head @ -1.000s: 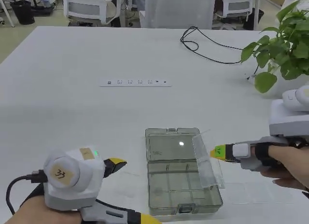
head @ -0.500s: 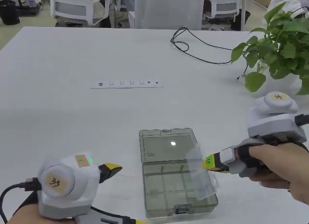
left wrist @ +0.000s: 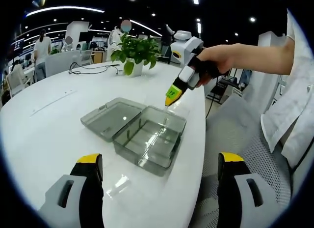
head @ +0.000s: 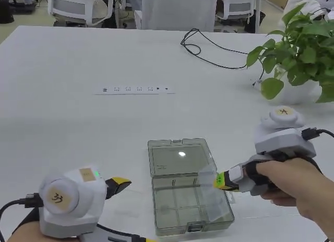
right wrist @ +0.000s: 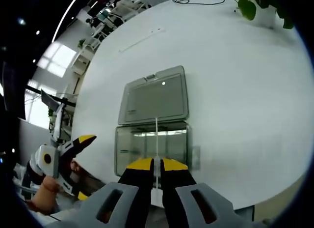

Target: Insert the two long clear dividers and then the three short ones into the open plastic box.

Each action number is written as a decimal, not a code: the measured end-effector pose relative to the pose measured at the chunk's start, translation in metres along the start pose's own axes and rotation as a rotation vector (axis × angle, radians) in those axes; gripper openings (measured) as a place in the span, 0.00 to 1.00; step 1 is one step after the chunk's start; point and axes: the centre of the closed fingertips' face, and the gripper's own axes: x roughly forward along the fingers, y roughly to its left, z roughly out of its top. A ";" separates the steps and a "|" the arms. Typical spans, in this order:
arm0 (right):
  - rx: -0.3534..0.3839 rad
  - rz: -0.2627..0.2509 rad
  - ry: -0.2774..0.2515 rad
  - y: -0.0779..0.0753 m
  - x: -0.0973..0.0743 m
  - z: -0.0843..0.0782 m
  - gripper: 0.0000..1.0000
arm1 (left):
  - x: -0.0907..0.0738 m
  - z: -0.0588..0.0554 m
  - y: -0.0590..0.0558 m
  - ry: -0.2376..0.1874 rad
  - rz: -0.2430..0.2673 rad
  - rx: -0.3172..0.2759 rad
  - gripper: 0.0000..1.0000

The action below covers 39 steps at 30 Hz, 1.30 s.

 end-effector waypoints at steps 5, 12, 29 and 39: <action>-0.014 -0.010 0.004 -0.003 0.004 0.003 0.07 | 0.000 0.000 0.000 -0.005 -0.002 -0.005 0.99; -0.022 -0.023 0.008 -0.009 0.009 0.004 0.07 | 0.000 -0.001 0.000 -0.006 -0.002 -0.014 0.99; -0.031 -0.051 -0.005 -0.017 0.017 0.005 0.07 | 0.002 0.002 0.000 -0.021 -0.008 -0.026 0.98; -0.079 -0.063 0.006 -0.012 0.021 0.005 0.07 | 0.003 0.002 0.000 -0.022 -0.006 -0.029 0.98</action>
